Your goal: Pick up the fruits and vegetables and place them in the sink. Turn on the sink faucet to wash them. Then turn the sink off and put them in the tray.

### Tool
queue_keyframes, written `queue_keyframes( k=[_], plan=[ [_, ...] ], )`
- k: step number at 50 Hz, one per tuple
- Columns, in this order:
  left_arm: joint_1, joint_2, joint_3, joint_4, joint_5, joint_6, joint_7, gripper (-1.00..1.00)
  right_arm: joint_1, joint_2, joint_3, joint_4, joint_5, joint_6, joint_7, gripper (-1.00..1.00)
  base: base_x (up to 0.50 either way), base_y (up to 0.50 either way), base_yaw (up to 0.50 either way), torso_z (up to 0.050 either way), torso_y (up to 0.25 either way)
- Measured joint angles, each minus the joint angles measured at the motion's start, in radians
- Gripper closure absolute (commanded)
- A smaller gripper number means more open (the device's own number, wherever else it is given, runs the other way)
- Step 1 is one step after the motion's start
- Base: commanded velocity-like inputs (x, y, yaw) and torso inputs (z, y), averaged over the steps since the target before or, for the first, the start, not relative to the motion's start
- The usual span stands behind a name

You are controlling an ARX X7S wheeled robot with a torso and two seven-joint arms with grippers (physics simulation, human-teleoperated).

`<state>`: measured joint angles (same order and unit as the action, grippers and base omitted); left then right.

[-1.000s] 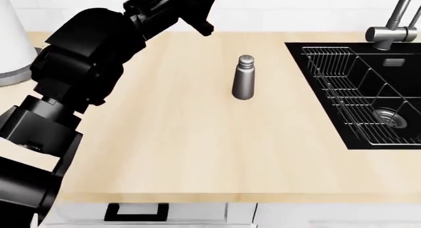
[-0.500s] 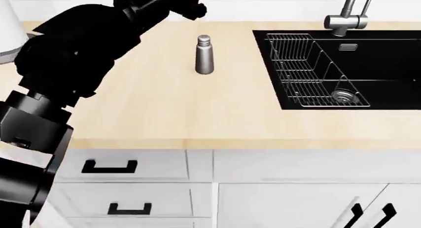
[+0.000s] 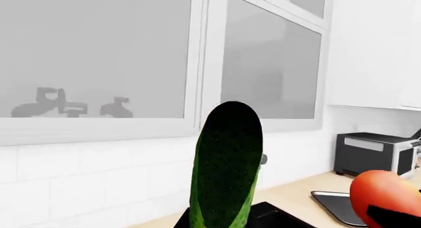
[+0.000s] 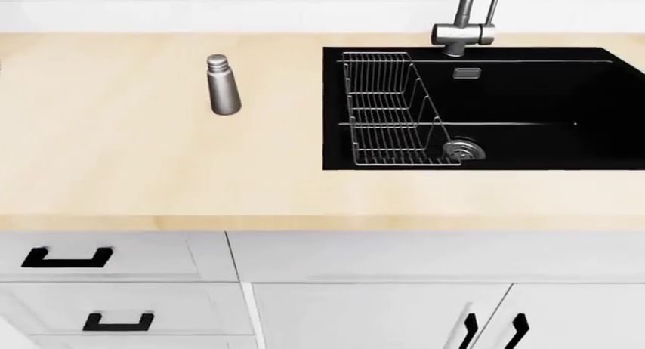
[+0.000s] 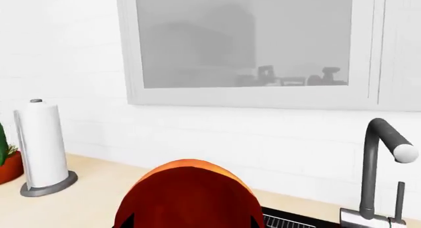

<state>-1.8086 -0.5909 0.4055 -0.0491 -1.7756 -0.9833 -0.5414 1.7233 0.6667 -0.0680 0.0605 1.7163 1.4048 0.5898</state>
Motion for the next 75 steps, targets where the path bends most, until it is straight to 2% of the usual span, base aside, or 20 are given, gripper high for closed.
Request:
queue_keyframes(
  k=[12, 44, 54, 75],
  plan=[
    [0.029, -0.060, -0.040, 0.066, -0.045, -0.027, -0.072, 1.00, -0.009, 0.005, -0.014, -0.007, 0.016, -0.009, 0.010, 1.00, 0.21, -0.50, 0.00, 0.000, 0.000],
    [0.082, -0.110, -0.026, 0.047, 0.075, -0.013, -0.038, 1.00, -0.018, 0.015, -0.069, -0.010, -0.018, -0.027, -0.029, 1.00, 0.19, -0.50, 0.00, 0.000, 0.000],
    [0.083, -0.118, -0.026, 0.051, 0.071, -0.013, -0.043, 1.00, -0.010, 0.019, -0.080, -0.001, -0.008, -0.030, -0.024, 1.00, 0.01, -0.01, 0.00, 0.000, 0.000],
    [0.071, -0.132, -0.025, 0.056, 0.068, -0.020, -0.056, 1.00, 0.078, 0.046, -0.116, 0.057, 0.035, -0.003, -0.025, 1.00, 0.29, 0.00, 0.00, 0.000, 0.000]
  ],
)
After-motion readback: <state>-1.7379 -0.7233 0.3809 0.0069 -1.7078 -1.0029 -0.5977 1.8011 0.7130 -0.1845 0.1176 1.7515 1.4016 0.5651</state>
